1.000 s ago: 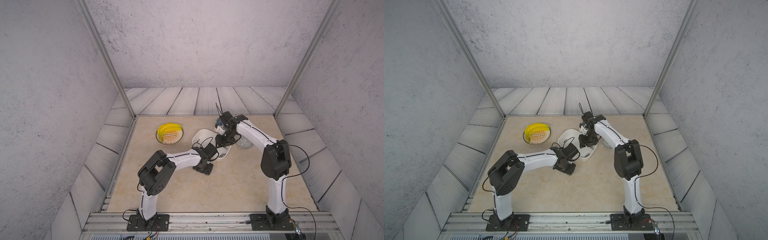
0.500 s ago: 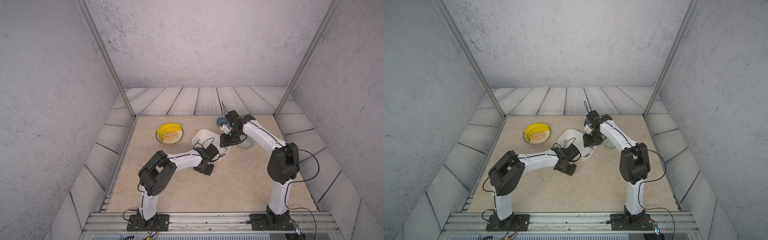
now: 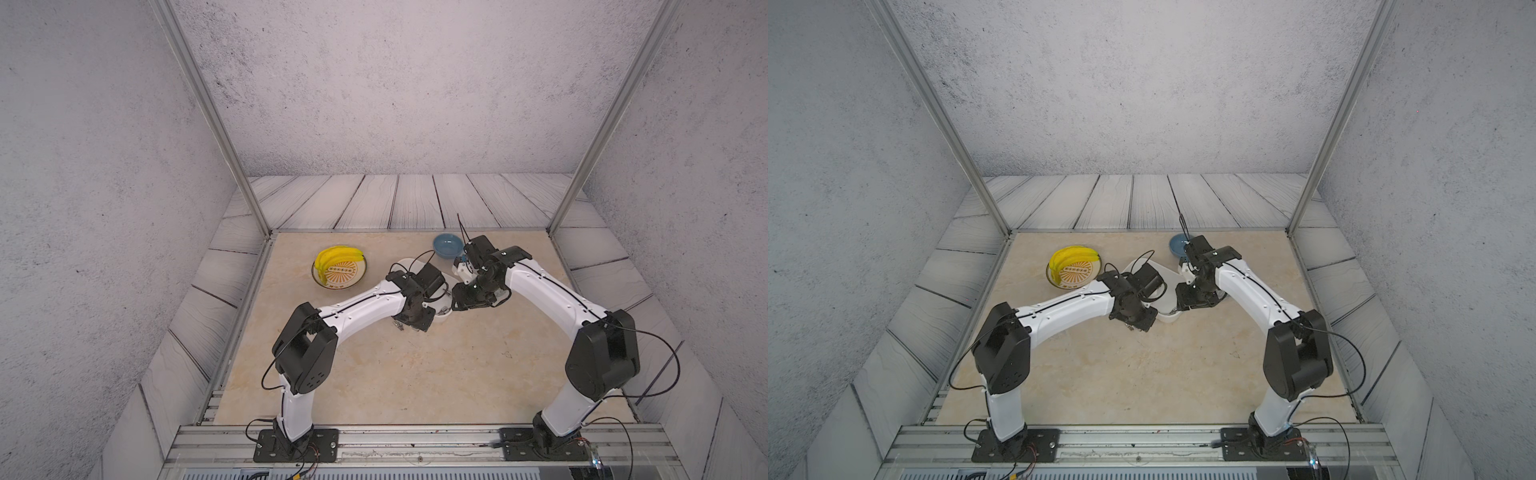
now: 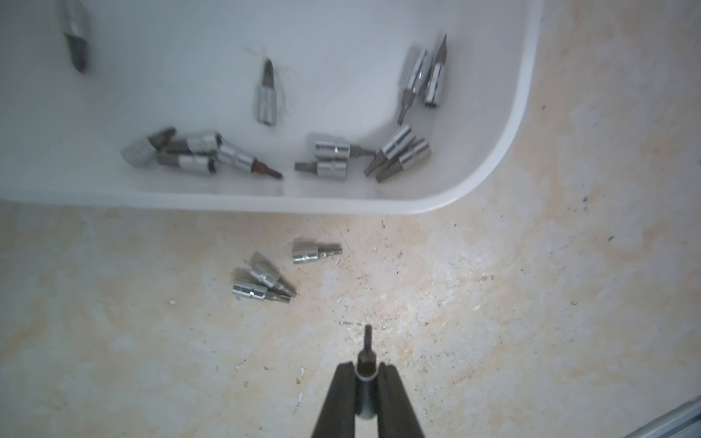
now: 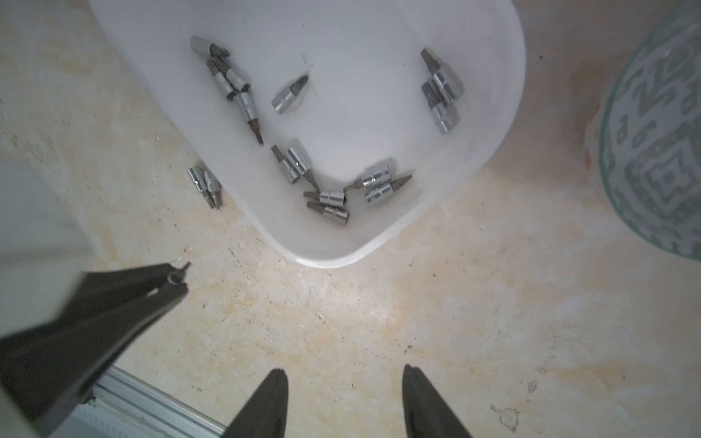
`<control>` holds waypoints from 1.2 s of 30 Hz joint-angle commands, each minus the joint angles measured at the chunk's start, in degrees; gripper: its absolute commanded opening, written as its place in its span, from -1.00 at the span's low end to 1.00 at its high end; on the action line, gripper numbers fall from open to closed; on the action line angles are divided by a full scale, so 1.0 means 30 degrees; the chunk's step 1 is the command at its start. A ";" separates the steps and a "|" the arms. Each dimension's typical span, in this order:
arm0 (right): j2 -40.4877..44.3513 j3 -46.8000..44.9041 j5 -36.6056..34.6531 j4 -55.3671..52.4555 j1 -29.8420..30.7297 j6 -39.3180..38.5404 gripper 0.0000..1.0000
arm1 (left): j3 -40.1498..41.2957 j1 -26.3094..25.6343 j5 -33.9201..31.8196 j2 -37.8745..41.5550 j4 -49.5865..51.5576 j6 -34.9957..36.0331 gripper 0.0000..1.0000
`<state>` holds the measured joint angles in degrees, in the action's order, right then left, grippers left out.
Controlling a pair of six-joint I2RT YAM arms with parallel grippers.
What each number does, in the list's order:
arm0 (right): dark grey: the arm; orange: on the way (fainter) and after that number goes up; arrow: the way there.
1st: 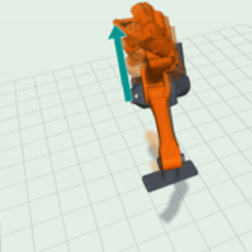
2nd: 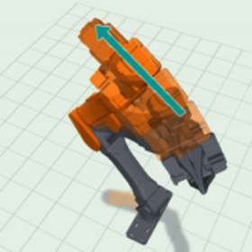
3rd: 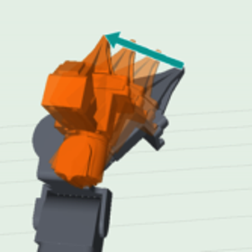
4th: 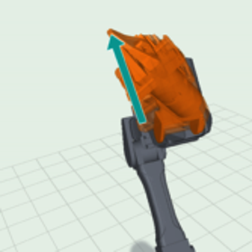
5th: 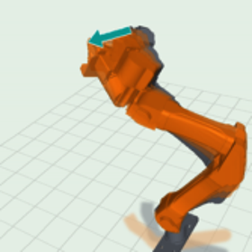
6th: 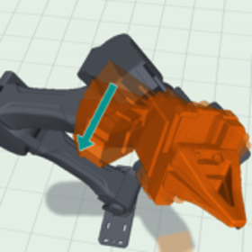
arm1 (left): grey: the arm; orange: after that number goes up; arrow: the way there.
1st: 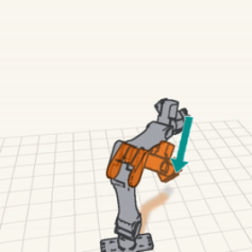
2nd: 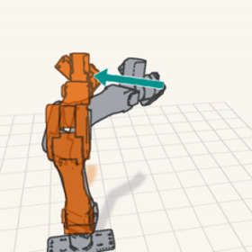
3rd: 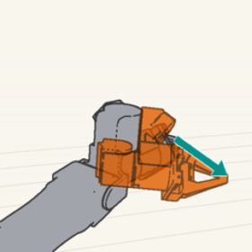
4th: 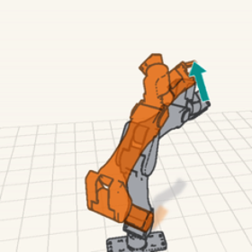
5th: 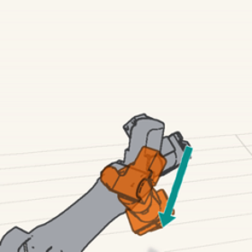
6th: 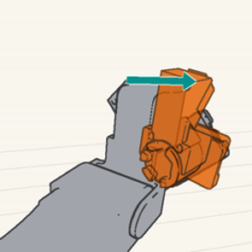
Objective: Put the bit on the desktop into the storage box
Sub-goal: Place the screwdriver bit in the storage box.
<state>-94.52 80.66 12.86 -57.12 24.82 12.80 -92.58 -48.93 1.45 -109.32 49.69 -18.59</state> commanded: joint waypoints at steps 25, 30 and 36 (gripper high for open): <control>0.7367 -0.6735 -0.0788 -0.0069 -0.0064 0.2243 0.10 | -0.9329 0.3506 0.2782 -0.8410 0.3351 0.3021 -1.00; 0.7279 -0.6658 -0.0831 -0.0046 -0.0061 0.2278 0.10 | -0.8976 0.3506 0.2998 -0.8826 0.3006 0.2989 -1.00; 0.7333 -0.6731 -0.0699 -0.0031 -0.0068 0.2305 0.10 | -0.8303 0.3506 0.3074 -0.9058 0.2496 0.2858 -1.00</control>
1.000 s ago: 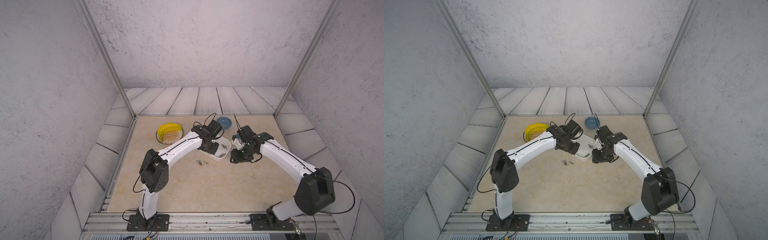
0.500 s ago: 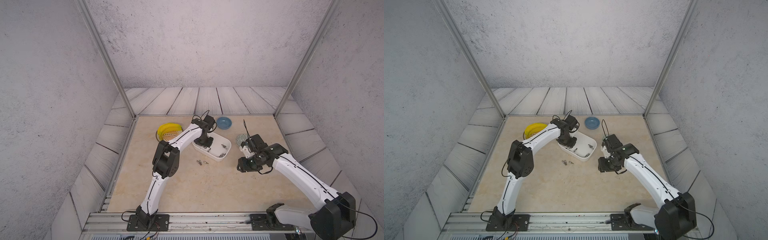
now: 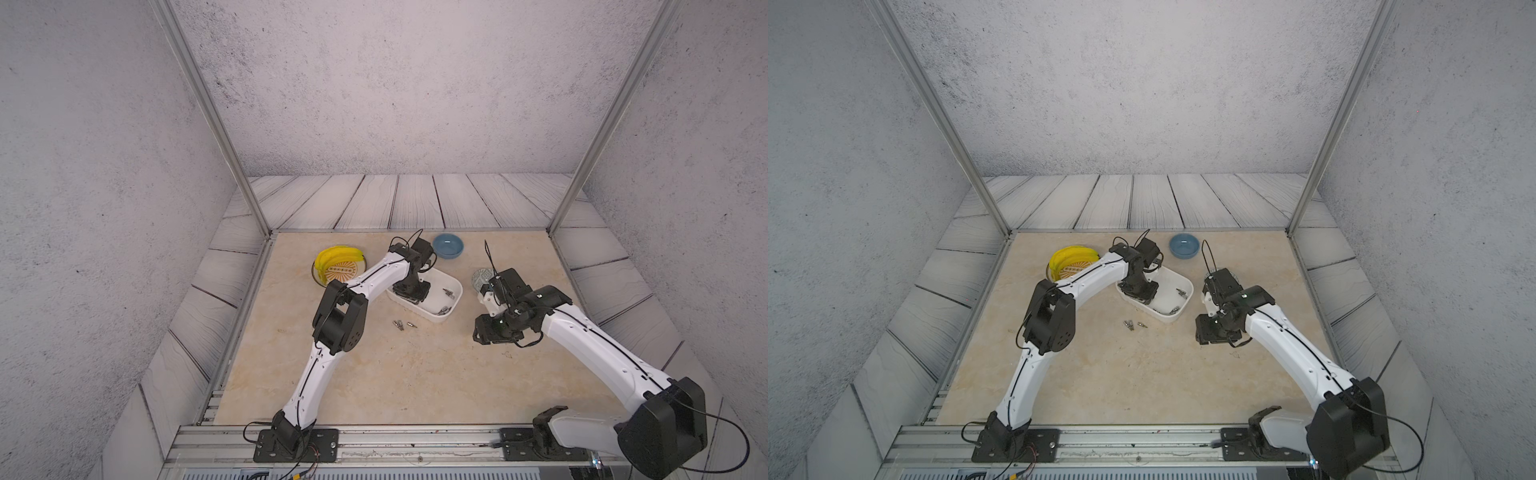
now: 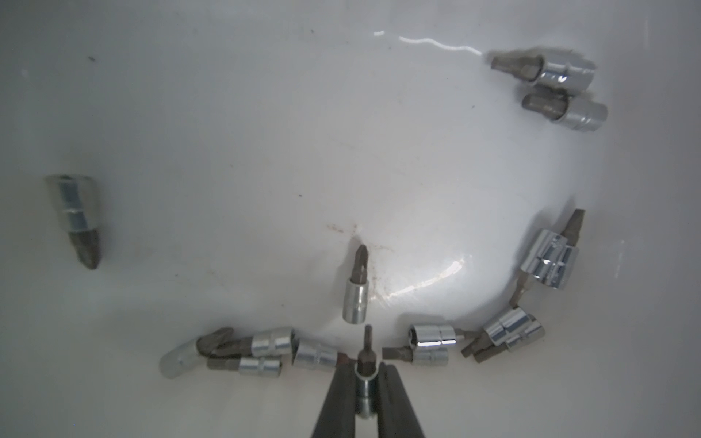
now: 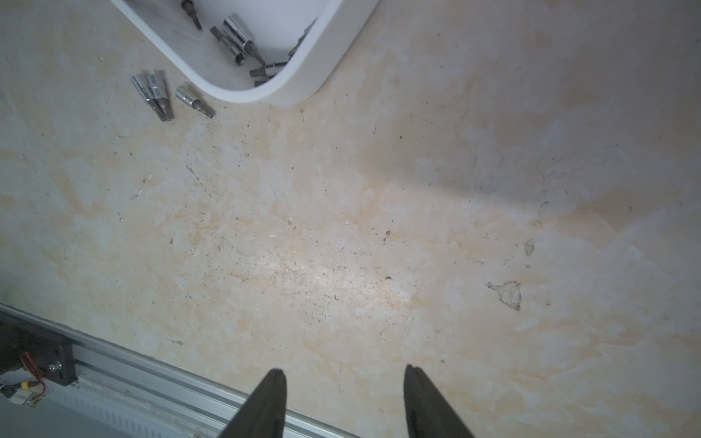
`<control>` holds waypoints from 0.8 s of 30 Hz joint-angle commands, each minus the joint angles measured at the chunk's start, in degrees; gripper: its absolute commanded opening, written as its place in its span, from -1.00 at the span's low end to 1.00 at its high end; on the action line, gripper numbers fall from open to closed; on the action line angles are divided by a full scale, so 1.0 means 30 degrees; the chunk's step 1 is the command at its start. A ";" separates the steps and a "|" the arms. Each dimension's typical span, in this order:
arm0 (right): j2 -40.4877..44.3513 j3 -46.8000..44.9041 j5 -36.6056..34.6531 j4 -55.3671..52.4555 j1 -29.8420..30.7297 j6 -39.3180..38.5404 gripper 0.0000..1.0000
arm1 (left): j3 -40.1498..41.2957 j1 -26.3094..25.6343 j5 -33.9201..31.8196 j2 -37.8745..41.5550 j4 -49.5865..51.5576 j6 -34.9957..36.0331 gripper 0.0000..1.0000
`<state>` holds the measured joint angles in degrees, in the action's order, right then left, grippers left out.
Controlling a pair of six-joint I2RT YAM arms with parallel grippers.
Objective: Put the bit on the desktop into the storage box
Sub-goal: Place the screwdriver bit in the storage box.
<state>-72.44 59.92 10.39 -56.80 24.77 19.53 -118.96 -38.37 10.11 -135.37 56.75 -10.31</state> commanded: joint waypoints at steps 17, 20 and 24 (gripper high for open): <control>0.0359 0.0418 0.0022 -0.0560 -0.0039 -0.0005 0.10 | 0.0481 -0.0042 -0.0149 0.1404 -0.0109 -0.0169 -0.22; 0.0418 0.0417 0.0022 -0.0553 -0.0059 -0.0002 0.10 | 0.1491 -0.0042 -0.0647 0.3420 -0.0448 -0.0319 -0.20; 0.0396 0.0446 0.0239 -0.0384 -0.0055 -0.0005 0.10 | 0.4110 -0.0042 -0.1247 0.6779 -0.1148 -0.0774 -0.20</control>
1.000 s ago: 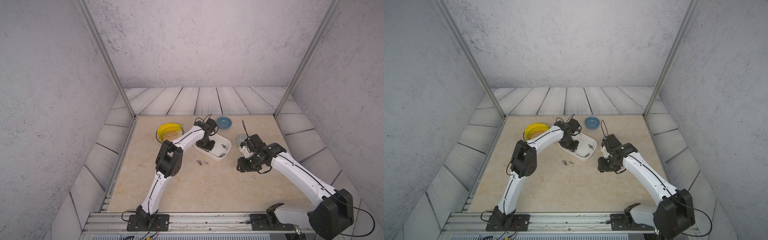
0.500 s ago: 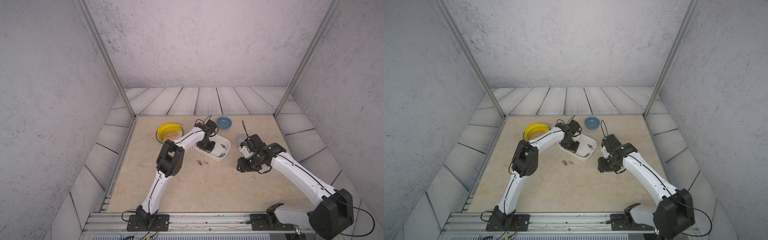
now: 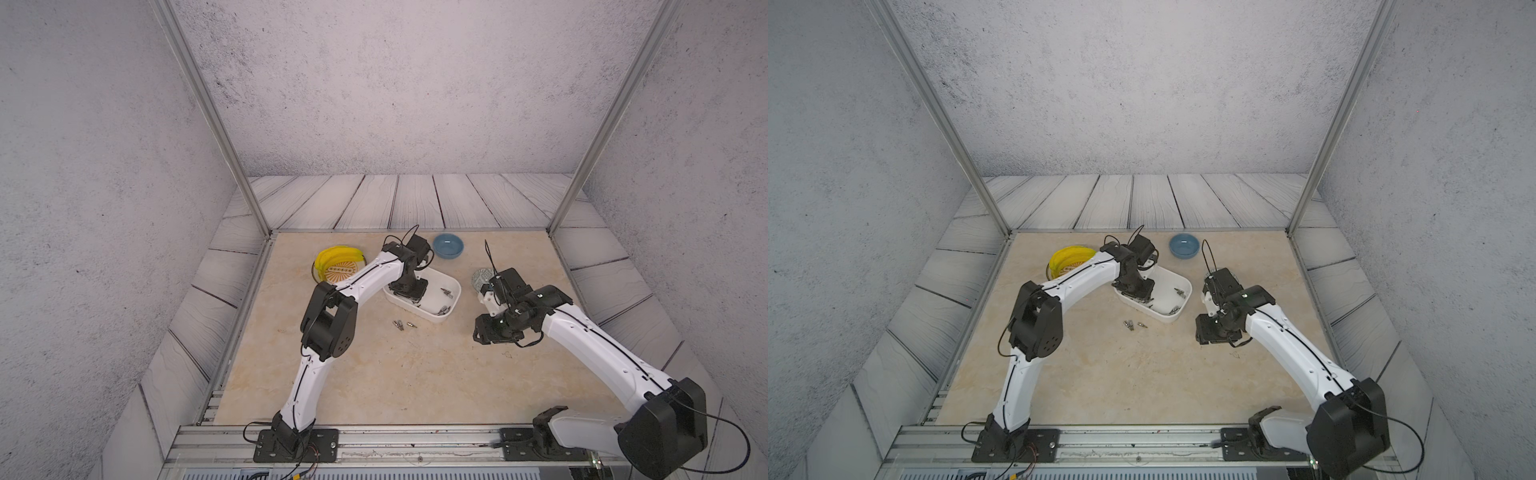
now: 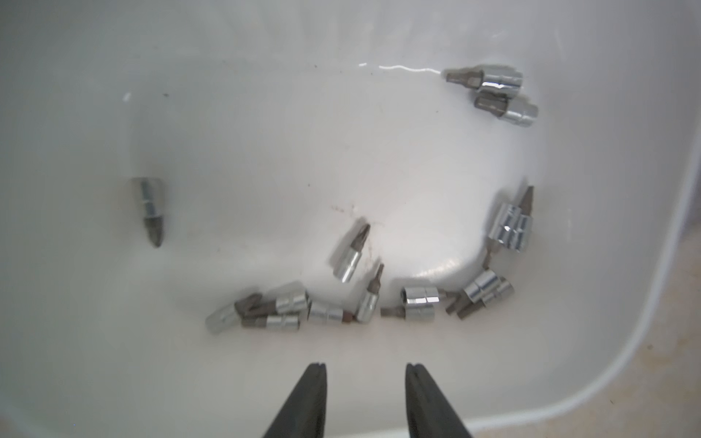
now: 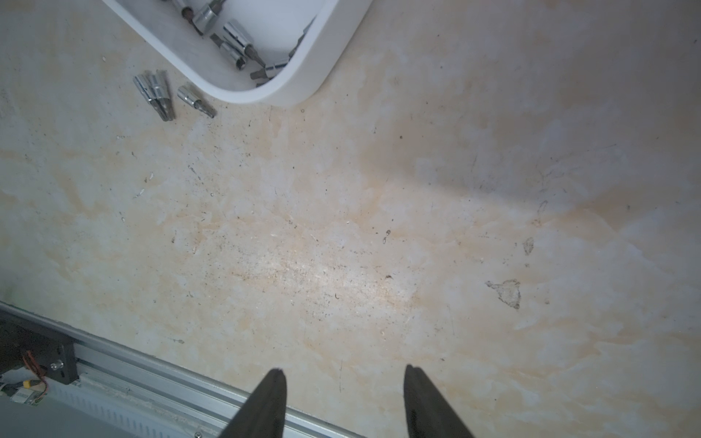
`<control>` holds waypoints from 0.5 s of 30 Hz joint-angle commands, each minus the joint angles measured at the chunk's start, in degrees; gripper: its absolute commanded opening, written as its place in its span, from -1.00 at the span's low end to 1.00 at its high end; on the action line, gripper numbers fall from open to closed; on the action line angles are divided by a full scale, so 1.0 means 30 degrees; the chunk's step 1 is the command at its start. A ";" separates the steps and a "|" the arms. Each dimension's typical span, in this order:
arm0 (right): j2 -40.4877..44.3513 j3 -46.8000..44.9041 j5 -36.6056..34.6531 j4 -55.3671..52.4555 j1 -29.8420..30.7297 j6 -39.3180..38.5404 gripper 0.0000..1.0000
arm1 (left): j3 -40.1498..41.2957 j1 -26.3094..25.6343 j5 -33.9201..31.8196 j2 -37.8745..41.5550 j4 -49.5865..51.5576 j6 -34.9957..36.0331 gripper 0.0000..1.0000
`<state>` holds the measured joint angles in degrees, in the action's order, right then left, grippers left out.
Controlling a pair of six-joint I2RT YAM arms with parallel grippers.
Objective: Put the bit on the desktop into the storage box
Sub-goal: Place the screwdriver bit in the storage box, then pick up the screwdriver bit from the center of the board.
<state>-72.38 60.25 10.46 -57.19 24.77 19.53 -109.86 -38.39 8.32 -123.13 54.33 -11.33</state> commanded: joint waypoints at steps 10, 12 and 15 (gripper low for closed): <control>-0.0039 0.0619 0.1201 0.0341 0.0019 -0.0006 0.10 | 0.8786 0.0022 -0.1230 0.6966 -0.2393 -0.2112 0.01; -0.0210 0.0786 0.1173 0.0320 -0.0003 -0.0099 0.10 | 0.9756 0.0046 -0.1322 0.6979 -0.3051 -0.2456 0.07; -0.0444 0.1030 0.1231 0.0355 0.0034 -0.0141 0.10 | 1.0395 0.0110 -0.1321 0.6519 -0.3812 -0.2717 0.15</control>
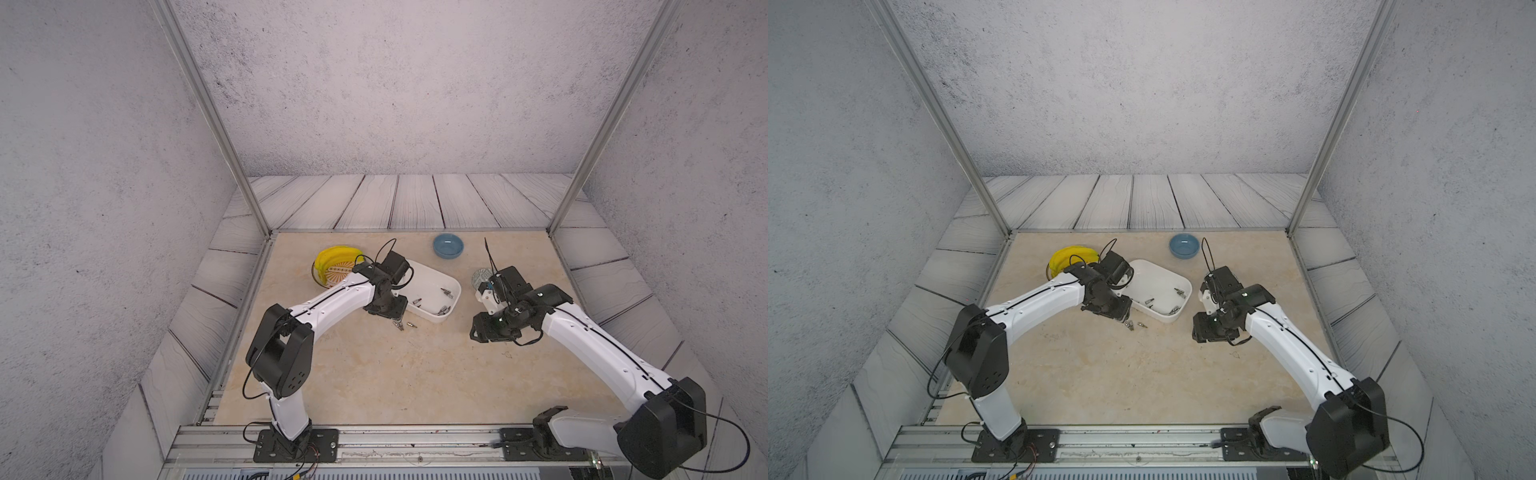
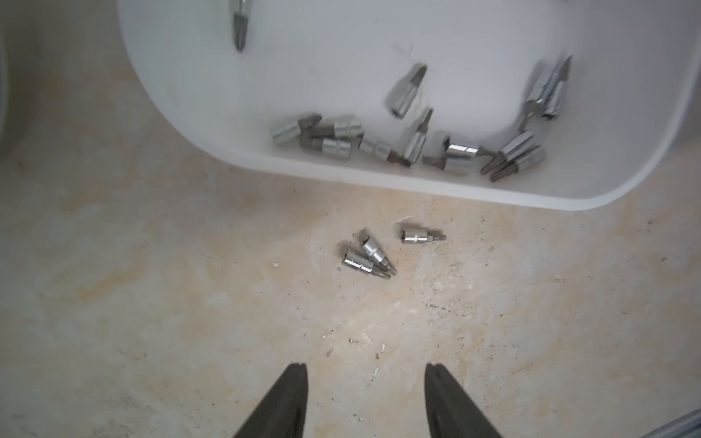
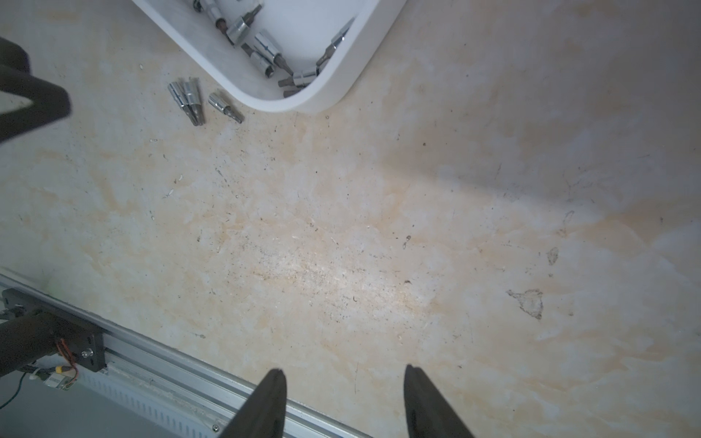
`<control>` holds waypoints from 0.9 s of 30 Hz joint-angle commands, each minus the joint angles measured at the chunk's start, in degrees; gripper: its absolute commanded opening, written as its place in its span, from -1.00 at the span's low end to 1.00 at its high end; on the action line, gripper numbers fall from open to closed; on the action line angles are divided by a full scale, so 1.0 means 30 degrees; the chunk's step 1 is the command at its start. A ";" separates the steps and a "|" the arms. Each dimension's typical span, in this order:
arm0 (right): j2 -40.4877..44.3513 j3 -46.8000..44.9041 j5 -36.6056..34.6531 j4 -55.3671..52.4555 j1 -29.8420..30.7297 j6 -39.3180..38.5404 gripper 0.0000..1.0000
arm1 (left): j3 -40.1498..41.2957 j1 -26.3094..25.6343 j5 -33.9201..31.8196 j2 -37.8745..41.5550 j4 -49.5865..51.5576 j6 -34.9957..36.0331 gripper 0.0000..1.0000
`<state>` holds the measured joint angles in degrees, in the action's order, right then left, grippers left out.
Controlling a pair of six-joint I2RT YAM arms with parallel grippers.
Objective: Put the bit on the desktop into the storage box
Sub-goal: Pick up the screwdriver bit from the center of the board.
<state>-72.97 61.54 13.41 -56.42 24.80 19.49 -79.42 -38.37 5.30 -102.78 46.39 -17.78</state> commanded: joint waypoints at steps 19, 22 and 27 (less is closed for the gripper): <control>-0.1780 0.2097 0.0101 0.0058 0.0040 -0.0557 0.10 | -0.0037 0.1067 -0.0537 -0.3077 -0.2382 -0.1339 0.16; -0.1751 0.2077 0.0075 0.0029 0.0005 -0.0571 0.10 | -0.0295 0.1100 -0.0482 -0.3477 -0.2325 -0.1266 0.16; -0.1605 0.2108 0.0057 -0.0059 0.0029 -0.0553 0.10 | -0.0569 0.1108 -0.0921 -0.4015 -0.2296 -0.1294 0.15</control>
<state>-78.13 66.63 13.43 -55.55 24.80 18.37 -79.90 -35.35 3.99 -113.91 39.00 -21.26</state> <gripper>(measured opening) 0.549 0.576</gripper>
